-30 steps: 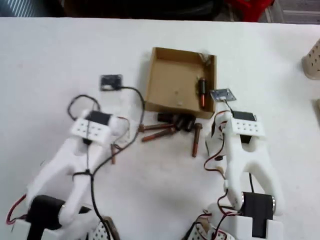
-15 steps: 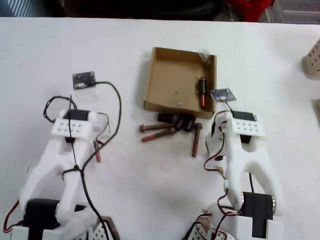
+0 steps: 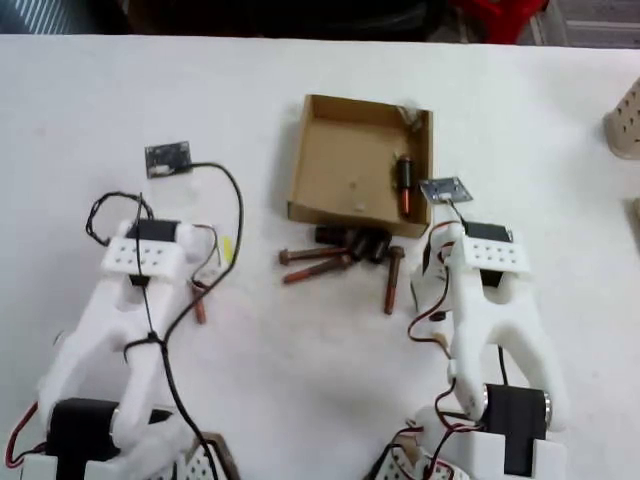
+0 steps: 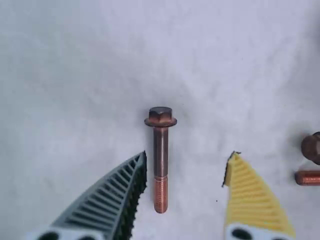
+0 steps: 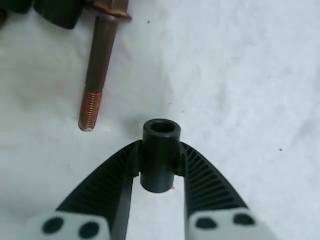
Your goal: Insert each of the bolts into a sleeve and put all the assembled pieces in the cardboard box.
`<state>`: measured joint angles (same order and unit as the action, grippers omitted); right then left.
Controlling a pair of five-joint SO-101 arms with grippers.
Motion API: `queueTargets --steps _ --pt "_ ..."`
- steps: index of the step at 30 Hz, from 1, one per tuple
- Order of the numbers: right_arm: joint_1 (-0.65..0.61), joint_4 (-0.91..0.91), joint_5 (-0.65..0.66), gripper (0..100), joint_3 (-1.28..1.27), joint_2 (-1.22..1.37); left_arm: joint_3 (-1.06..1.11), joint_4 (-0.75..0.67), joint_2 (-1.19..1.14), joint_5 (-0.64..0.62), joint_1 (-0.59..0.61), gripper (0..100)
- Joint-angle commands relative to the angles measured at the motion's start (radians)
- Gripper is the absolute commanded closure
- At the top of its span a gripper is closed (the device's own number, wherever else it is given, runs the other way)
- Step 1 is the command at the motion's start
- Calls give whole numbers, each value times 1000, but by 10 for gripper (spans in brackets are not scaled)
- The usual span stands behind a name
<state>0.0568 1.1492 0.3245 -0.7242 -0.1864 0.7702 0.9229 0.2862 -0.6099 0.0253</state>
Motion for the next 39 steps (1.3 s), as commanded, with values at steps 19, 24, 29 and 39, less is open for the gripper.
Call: queueTargets --steps 19,24,29,39 --pt "5 -2 15 981 3 -4 -100 -6 -205 6 10 919" --pt "4 -2 15 981 3 -4 -106 -72 -269 6 10 923" --pt "4 -2 15 981 2 -4 -106 -89 -280 6 10 921" --pt "4 -2 15 981 2 -4 -176 -89 -286 6 56 920"
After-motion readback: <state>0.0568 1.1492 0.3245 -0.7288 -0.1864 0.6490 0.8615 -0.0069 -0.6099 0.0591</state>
